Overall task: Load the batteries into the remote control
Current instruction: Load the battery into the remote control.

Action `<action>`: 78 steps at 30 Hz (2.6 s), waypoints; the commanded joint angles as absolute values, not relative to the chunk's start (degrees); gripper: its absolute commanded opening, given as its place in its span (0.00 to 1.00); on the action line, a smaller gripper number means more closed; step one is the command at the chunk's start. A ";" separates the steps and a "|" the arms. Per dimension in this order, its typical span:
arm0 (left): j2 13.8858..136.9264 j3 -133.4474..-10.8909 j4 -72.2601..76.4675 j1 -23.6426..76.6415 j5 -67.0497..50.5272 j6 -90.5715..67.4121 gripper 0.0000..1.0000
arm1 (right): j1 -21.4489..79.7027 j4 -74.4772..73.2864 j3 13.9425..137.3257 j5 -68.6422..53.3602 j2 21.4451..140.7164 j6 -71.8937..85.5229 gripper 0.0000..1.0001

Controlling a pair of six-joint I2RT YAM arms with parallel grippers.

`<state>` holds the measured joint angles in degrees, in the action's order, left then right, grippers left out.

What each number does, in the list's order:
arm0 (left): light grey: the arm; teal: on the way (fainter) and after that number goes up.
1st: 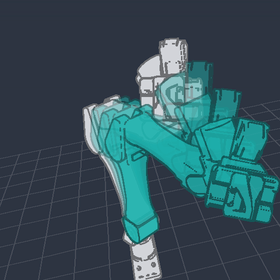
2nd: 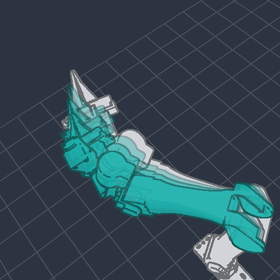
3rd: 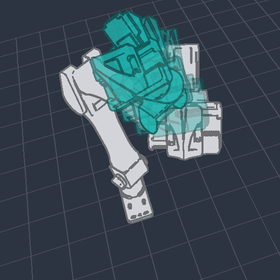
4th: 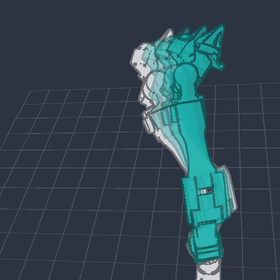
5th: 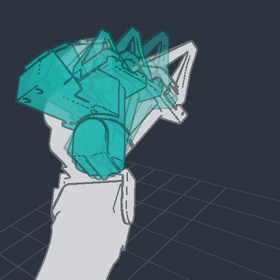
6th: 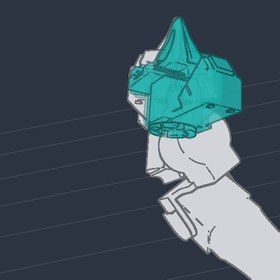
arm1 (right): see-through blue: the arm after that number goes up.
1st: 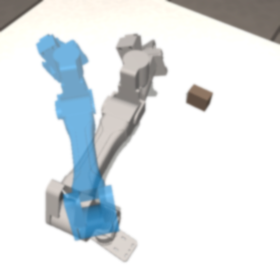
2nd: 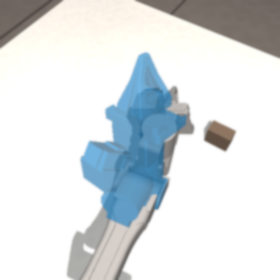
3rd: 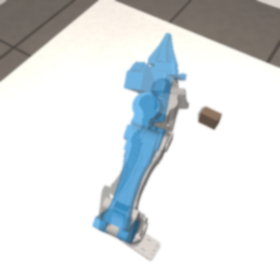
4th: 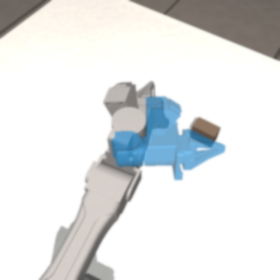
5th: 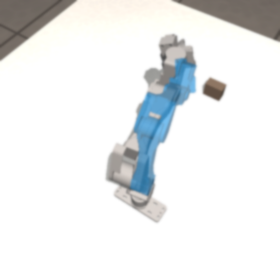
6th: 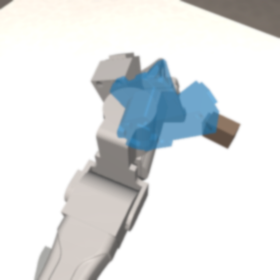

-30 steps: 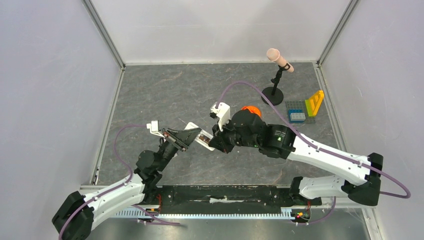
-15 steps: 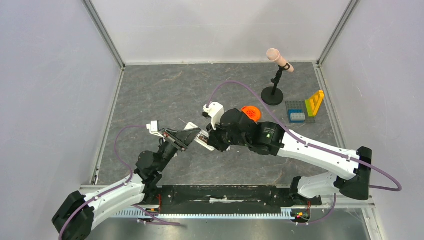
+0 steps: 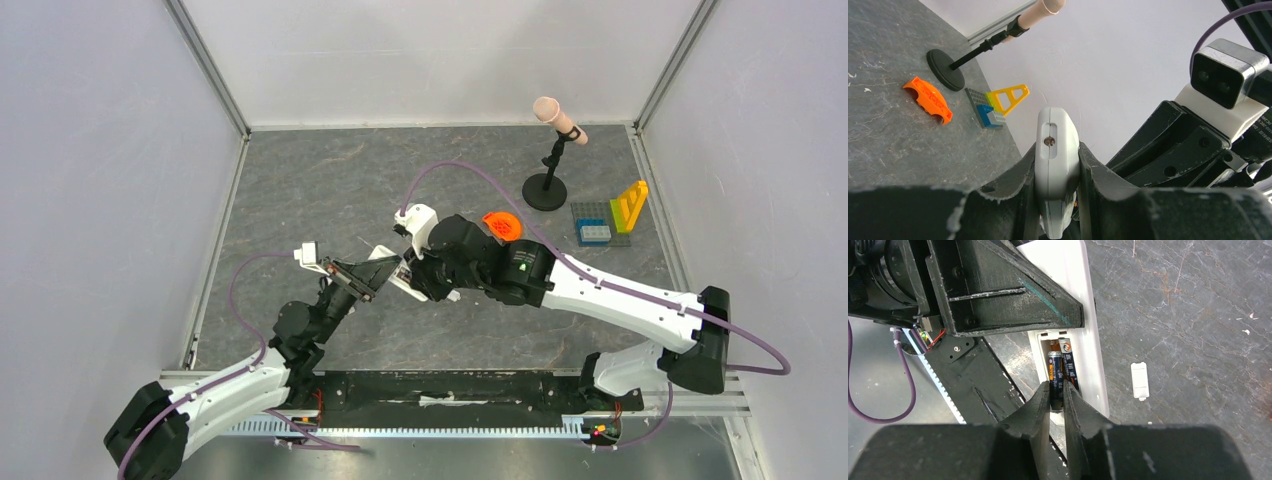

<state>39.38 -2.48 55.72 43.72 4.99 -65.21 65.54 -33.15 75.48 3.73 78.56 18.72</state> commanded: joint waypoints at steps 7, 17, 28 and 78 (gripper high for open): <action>39.20 -1.21 58.97 43.70 9.52 -73.27 0.02 | 65.83 -34.63 81.24 7.21 80.26 17.76 0.29; 38.94 -0.09 57.63 43.77 12.06 -77.85 0.02 | 65.74 -34.15 82.75 8.35 78.04 21.09 0.42; 38.82 -0.09 56.26 43.77 12.55 -91.31 0.02 | 65.65 -17.37 65.06 15.25 61.58 31.68 0.80; 37.63 -2.27 59.24 43.77 11.79 -99.30 0.02 | 65.61 5.58 45.08 17.04 52.55 55.84 0.92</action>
